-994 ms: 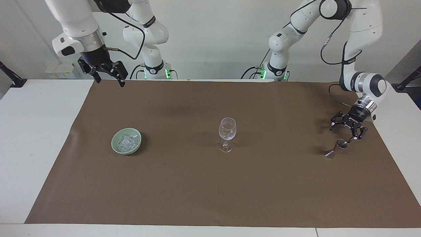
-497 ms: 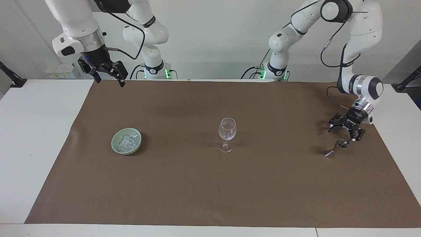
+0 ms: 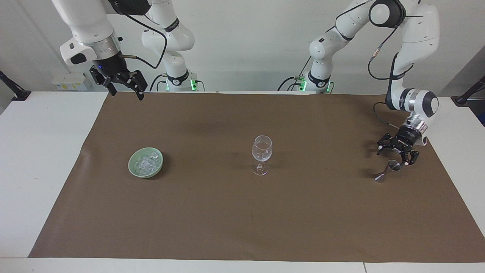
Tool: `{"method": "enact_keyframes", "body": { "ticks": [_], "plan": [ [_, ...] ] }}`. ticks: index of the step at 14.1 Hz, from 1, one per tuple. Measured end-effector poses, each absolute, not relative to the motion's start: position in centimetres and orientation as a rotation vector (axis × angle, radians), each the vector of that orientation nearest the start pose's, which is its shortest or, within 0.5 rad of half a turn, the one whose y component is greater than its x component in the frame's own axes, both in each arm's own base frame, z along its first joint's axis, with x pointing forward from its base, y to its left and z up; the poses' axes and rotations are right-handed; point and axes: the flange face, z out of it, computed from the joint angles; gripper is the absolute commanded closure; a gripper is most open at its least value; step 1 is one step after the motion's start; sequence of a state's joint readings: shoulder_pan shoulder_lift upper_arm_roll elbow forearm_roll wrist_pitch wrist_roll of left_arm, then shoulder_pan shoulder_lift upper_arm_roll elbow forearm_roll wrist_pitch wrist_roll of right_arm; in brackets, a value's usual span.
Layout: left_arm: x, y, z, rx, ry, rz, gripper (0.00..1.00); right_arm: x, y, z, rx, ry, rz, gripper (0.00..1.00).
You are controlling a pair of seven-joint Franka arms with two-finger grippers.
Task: Pour wine and add ice with both arms
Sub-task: 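Move the left gripper in toward the silver jigger, then lower the open left gripper around the silver jigger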
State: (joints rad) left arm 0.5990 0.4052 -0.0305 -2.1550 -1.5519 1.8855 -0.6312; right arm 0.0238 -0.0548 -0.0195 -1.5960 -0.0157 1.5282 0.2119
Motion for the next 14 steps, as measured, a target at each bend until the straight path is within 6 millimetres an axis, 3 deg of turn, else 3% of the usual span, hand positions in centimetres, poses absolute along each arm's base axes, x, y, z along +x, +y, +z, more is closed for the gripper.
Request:
{"method": "enact_keyframes", "body": {
  "ticks": [5,14],
  "plan": [
    [50.8,21.4,21.8,0.737,1.701,-0.602,0.00,53.3,0.0,63.9,-3.140,0.328,0.018,0.00],
    [51.1,20.8,20.7,0.711,1.696,-0.587,0.00,53.3,0.0,63.9,-3.140,0.328,0.018,0.00]
  ]
}}
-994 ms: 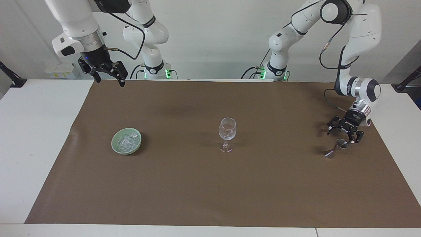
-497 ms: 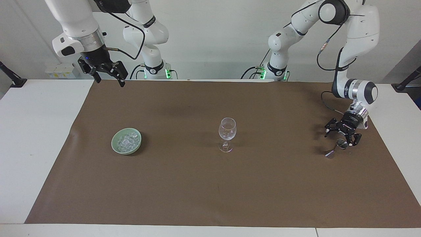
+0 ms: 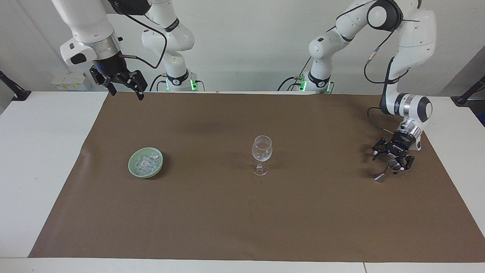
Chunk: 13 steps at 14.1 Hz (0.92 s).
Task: Pour wine and add ice with both arms
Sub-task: 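Lower the open left gripper around the silver jigger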
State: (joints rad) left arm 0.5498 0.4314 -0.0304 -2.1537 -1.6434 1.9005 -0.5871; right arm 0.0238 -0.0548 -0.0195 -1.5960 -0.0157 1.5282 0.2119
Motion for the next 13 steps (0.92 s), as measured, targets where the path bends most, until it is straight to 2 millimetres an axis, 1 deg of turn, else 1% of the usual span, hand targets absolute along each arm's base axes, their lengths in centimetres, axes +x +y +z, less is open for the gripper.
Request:
{"method": "enact_keyframes", "body": {
  "ticks": [4,7,9,13],
  "plan": [
    [51.1,20.8,20.7,0.708,1.694,-0.585,0.00,53.3,0.0,63.9,-3.140,0.328,0.018,0.00],
    [51.4,20.4,20.8,0.708,1.686,-0.582,0.00,53.3,0.0,63.9,-3.140,0.328,0.018,0.00],
    [51.7,19.9,20.8,0.708,1.684,-0.581,0.05,53.3,0.0,63.9,-3.140,0.328,0.018,0.00],
    [51.8,19.8,20.7,0.700,1.684,-0.574,0.11,53.3,0.0,63.9,-3.140,0.328,0.018,0.00]
  ]
}}
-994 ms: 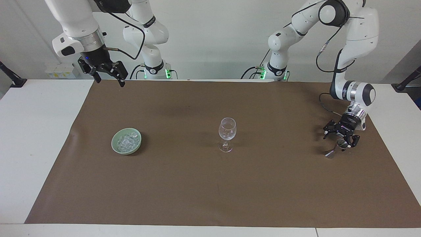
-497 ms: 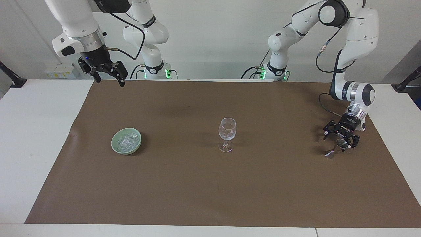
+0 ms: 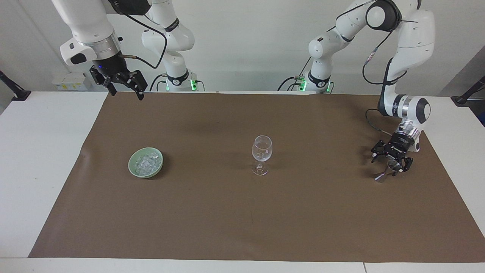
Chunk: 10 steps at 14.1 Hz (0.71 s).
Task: Pour wine and add ice with both arms
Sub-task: 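Lower the open left gripper around the silver jigger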
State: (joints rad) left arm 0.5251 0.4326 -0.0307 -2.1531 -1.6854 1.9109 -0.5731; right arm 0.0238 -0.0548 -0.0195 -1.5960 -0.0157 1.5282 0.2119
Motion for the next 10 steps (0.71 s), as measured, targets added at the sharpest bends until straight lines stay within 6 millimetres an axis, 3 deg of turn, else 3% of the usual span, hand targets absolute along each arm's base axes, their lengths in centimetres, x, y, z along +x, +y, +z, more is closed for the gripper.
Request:
{"method": "enact_keyframes", "body": {
  "ticks": [10],
  "plan": [
    [52.29,19.31,20.84,0.683,1.677,-0.565,0.22,53.31,0.03,63.87,-3.140,0.328,0.018,0.00]
  ]
}}
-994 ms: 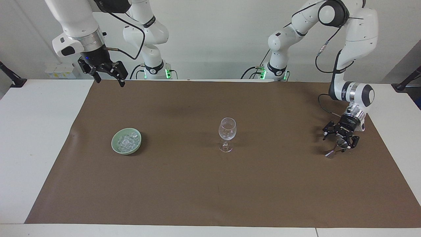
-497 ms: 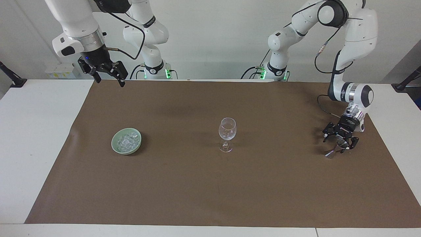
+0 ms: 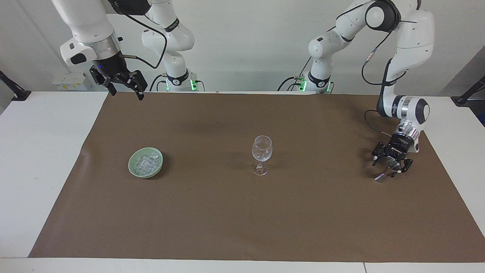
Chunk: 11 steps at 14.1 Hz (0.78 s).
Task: Pour wine and add ice with both arms
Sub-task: 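Lower the open left gripper around the silver jigger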
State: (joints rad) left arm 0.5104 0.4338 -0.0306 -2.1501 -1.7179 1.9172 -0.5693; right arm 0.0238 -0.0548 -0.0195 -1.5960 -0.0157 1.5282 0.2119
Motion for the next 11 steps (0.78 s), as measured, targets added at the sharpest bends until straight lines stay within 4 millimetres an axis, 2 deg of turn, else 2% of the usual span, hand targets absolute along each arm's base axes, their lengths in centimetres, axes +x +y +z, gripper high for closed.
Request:
{"method": "enact_keyframes", "body": {
  "ticks": [11],
  "plan": [
    [52.61,19.36,21.04,0.673,1.677,-0.552,0.32,53.31,0.03,63.87,-3.140,0.328,0.018,0.00]
  ]
}}
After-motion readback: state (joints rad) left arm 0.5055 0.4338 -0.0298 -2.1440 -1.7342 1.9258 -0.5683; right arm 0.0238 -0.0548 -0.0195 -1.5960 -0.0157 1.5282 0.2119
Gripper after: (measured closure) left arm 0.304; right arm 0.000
